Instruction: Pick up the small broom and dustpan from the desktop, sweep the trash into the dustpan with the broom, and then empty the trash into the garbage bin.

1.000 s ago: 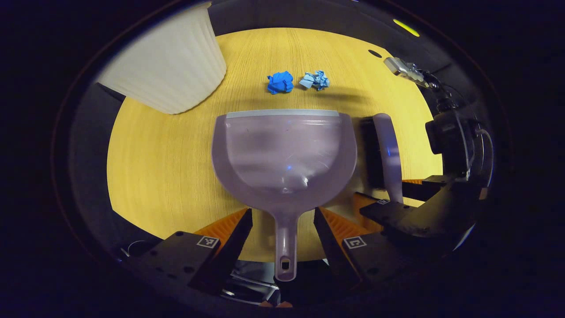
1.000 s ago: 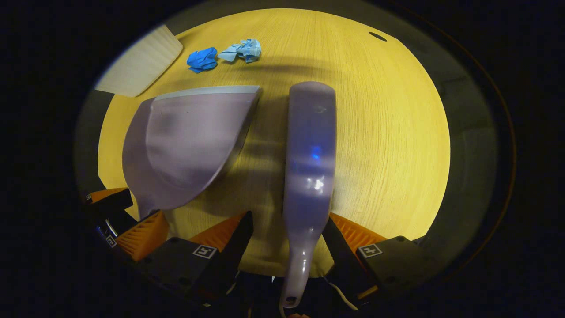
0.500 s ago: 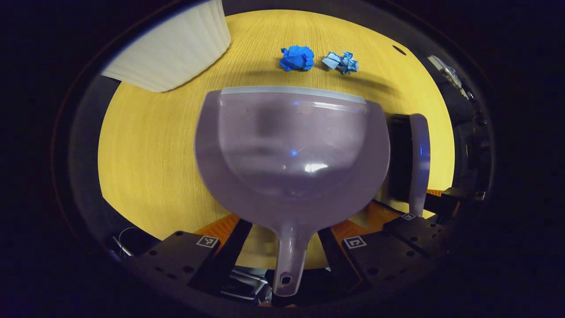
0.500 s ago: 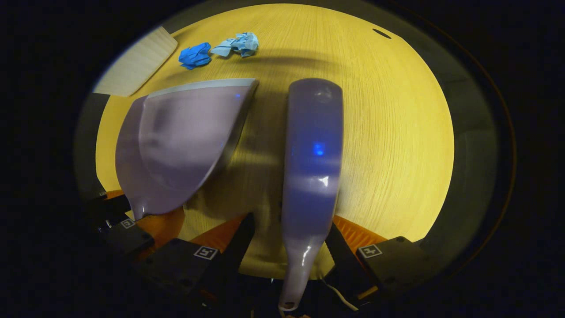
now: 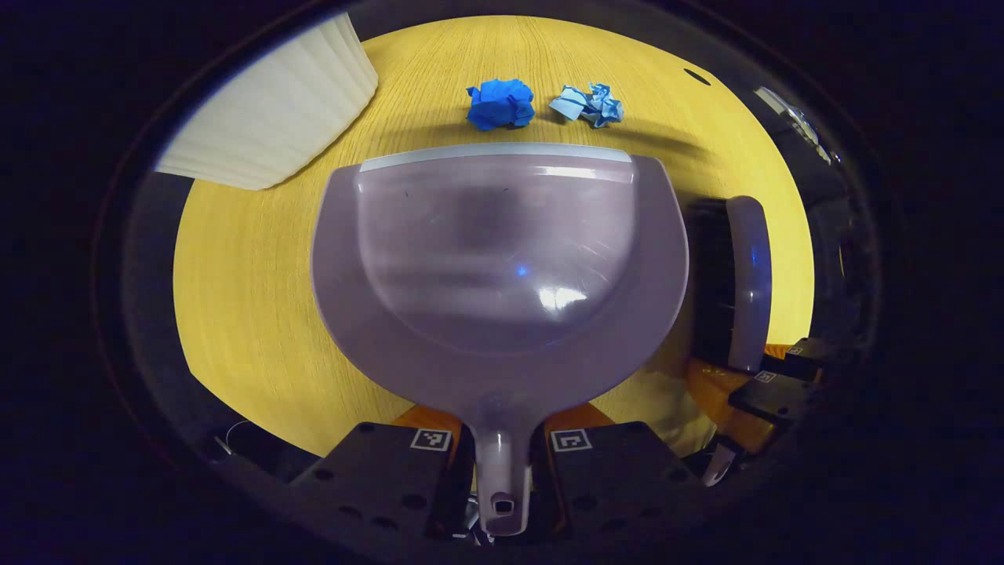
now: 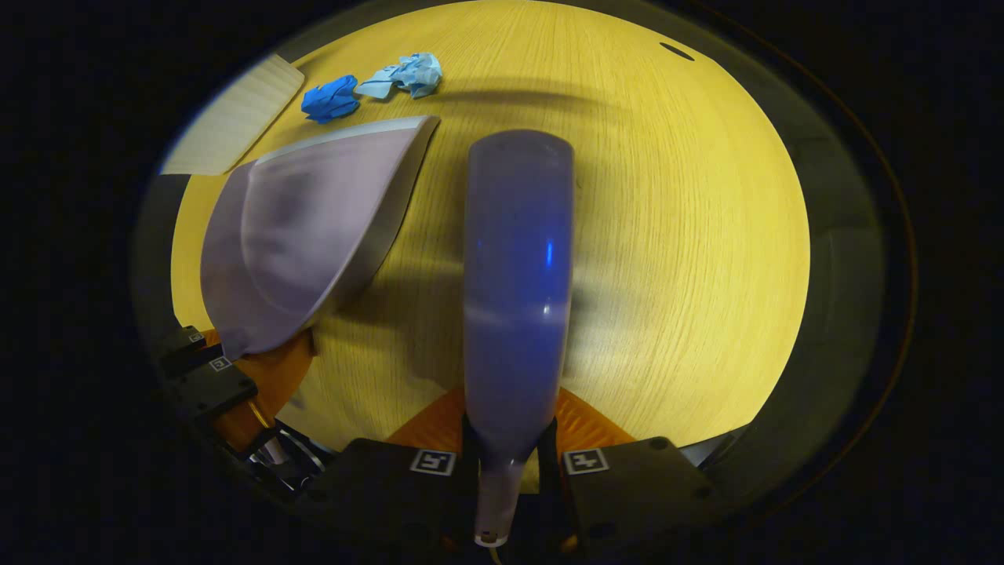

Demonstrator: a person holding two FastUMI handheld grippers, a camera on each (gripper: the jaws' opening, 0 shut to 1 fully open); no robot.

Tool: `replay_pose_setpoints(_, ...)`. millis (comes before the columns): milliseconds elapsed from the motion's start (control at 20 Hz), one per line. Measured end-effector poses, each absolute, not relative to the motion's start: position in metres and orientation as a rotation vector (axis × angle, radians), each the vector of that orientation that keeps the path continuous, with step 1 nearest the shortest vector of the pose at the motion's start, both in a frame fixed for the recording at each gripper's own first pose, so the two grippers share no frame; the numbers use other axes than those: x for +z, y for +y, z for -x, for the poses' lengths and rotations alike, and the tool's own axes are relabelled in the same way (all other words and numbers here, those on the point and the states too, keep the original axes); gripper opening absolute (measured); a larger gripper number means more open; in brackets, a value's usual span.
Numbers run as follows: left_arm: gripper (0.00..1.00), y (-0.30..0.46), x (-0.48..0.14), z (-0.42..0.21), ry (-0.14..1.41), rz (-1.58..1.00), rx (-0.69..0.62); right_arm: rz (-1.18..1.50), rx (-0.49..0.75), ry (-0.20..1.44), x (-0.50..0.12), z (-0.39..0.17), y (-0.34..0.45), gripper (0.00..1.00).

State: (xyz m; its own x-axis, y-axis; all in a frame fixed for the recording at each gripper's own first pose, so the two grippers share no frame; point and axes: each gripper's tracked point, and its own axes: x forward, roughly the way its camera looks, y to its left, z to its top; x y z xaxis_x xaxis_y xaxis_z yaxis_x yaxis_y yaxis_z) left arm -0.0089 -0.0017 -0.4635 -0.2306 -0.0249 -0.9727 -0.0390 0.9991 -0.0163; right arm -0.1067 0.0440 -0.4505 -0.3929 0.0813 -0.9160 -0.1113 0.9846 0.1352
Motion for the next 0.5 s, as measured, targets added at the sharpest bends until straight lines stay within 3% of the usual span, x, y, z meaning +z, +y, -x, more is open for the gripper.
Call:
replay_pose_setpoints(50,0.30,0.001,-0.461,0.011,1.809,0.029,-0.011,0.007,0.219,1.962,-0.450,0.106,0.046,0.35)
replay_pose_setpoints(150,0.28,0.007,-0.461,0.016,1.801,-0.023,-0.076,-0.007,0.242,1.946,-0.441,0.098,0.046,0.27)
replay_pose_setpoints(250,0.27,0.015,-0.455,0.022,1.784,-0.054,-0.142,0.025,0.293,1.900,-0.429,0.079,0.041,0.27)
replay_pose_setpoints(500,0.28,0.046,-0.450,0.037,1.784,-0.162,-0.191,0.164,0.372,1.727,-0.432,-0.032,0.031,0.27)
